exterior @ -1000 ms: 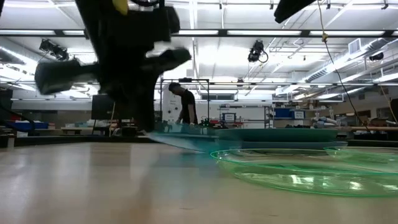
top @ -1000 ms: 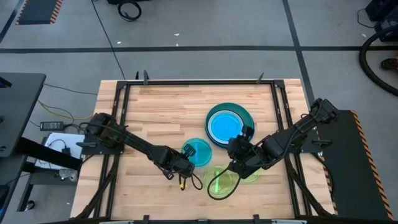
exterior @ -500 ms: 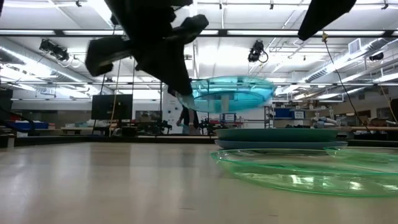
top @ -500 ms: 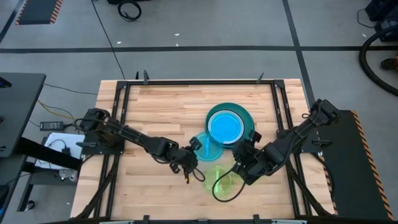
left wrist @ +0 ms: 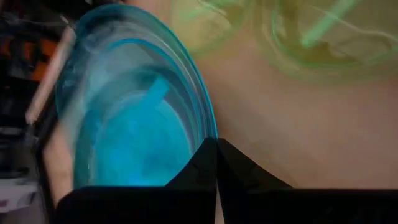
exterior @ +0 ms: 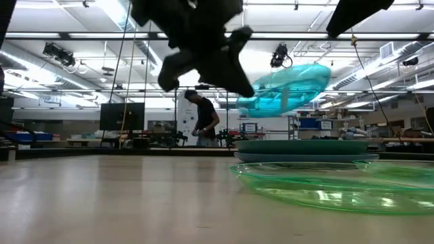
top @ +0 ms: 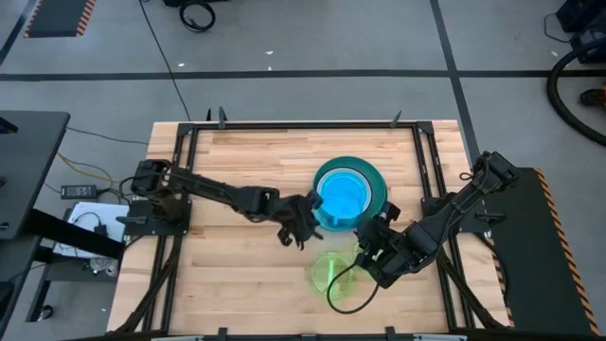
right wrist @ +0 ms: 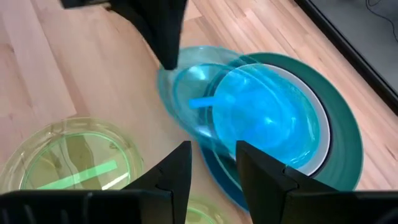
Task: Stack plastic plates
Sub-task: Stack the light blue plate on top of the light blue plate, then stack the right light green plate on top of the light blue plate
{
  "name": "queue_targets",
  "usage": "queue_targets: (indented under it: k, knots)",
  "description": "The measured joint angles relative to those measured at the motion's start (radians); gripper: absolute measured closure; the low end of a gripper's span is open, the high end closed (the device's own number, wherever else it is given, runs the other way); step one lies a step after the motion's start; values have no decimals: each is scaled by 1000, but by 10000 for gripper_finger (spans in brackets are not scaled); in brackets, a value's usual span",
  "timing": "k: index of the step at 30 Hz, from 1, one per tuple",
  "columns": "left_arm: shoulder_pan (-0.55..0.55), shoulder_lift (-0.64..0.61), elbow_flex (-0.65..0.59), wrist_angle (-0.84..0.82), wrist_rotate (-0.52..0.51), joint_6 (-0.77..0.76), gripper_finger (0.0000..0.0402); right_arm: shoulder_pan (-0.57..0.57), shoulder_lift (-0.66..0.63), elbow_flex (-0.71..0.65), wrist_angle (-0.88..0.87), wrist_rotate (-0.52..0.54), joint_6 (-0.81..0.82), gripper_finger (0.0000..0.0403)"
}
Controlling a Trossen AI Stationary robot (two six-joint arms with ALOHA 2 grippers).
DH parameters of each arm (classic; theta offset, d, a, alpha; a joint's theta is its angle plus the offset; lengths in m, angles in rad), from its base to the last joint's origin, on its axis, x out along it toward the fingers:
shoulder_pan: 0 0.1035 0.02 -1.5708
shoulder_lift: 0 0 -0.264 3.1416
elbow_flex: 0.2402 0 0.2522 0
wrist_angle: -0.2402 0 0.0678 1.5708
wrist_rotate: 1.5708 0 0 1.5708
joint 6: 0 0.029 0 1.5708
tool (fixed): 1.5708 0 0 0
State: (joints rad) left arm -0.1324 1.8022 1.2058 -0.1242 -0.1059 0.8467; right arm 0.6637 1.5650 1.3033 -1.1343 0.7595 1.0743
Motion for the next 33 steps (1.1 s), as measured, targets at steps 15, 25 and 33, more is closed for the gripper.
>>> queue_targets:
  k: [15, 25, 33]
  knots:
    - [157, 207, -2, 255, 51, 108, 383, 1, -1, 0, 27, 20, -1, 275]
    - [168, 219, -2, 288, -21, 30, 288, -1, -1, 0, 35, 32, -22, 275]
    - [64, 158, -2, 162, -19, 98, 253, -5, -1, 0, 24, 38, -38, 275]
